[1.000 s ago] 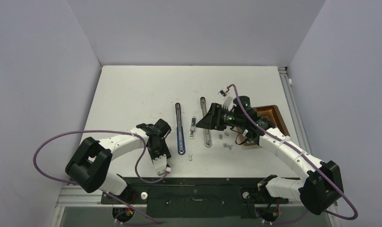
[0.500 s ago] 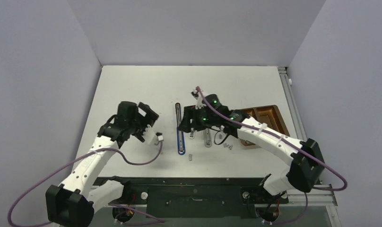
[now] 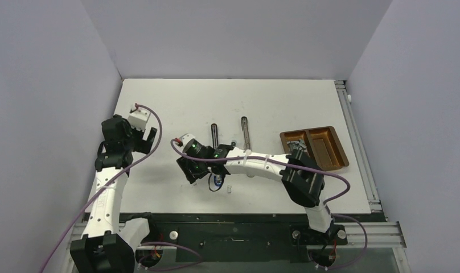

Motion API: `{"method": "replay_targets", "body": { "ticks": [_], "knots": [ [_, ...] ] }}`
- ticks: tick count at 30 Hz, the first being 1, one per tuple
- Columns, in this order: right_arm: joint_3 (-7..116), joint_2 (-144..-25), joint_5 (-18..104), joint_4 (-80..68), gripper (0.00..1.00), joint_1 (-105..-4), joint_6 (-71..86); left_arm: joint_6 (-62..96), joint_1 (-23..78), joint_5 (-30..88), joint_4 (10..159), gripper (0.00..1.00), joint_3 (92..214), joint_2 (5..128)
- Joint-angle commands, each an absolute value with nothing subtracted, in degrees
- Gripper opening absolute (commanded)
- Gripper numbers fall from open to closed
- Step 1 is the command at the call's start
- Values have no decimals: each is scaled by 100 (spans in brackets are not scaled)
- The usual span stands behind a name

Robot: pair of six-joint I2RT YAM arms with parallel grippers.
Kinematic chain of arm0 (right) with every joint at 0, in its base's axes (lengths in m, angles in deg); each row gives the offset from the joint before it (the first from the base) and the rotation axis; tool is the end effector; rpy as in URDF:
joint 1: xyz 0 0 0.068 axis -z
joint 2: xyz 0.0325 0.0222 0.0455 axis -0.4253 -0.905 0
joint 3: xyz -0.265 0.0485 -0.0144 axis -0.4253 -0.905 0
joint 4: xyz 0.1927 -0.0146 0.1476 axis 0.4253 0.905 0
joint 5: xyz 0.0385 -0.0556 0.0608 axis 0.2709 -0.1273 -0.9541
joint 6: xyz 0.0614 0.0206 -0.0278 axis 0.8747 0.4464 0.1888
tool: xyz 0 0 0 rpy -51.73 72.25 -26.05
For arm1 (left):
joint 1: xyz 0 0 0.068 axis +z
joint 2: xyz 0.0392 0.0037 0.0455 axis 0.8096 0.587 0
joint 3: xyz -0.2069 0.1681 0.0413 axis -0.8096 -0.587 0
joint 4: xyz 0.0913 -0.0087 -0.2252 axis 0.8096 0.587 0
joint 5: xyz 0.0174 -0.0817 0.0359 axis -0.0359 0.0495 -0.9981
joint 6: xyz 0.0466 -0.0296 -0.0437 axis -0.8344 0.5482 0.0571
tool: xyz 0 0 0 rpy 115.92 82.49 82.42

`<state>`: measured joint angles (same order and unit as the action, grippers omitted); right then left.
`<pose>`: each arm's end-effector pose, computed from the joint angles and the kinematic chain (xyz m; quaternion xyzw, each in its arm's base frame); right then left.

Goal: Load the staples into the stapler
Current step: Pick up the staple from the center of the board.

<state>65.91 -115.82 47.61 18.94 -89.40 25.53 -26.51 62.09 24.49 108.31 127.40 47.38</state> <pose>0.1848 0.3902 0.2082 -0.3248 0.8859 0.2513 0.2158 0.2185 0.0270 0.2824 0.1972 0.8509 0.1395 0.4666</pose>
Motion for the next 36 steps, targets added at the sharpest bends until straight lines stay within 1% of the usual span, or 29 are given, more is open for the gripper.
{"method": "replay_targets", "body": {
  "ticks": [1,4,9,17,25,27,32,36],
  "knots": [
    [7320,-12005,5380,2092,55,-9194,2312,-236,6357,2990,10824,96,13008,4801],
    [7531,-12295,5502,2110,55,-9291,2336,210,6381,3118,10636,96,12882,4889],
    [7748,-12637,5744,2282,55,-9390,2468,344,6395,3135,10054,96,12483,4970],
    [7689,-12903,5975,2346,49,-9426,2590,336,6390,3305,9926,96,12415,5163],
    [7655,-13022,5869,2237,47,-9434,2575,297,6399,3452,9982,96,12459,5205],
    [7629,-13033,5861,2222,45,-9434,2589,270,6398,3449,10005,96,12465,5202],
    [7654,-13069,5942,2268,34,-9445,2646,237,6391,3432,10012,96,12493,5206],
    [7705,-13103,5994,2311,32,-9469,2684,226,6392,3478,10061,96,12531,5187]
  ]
}}
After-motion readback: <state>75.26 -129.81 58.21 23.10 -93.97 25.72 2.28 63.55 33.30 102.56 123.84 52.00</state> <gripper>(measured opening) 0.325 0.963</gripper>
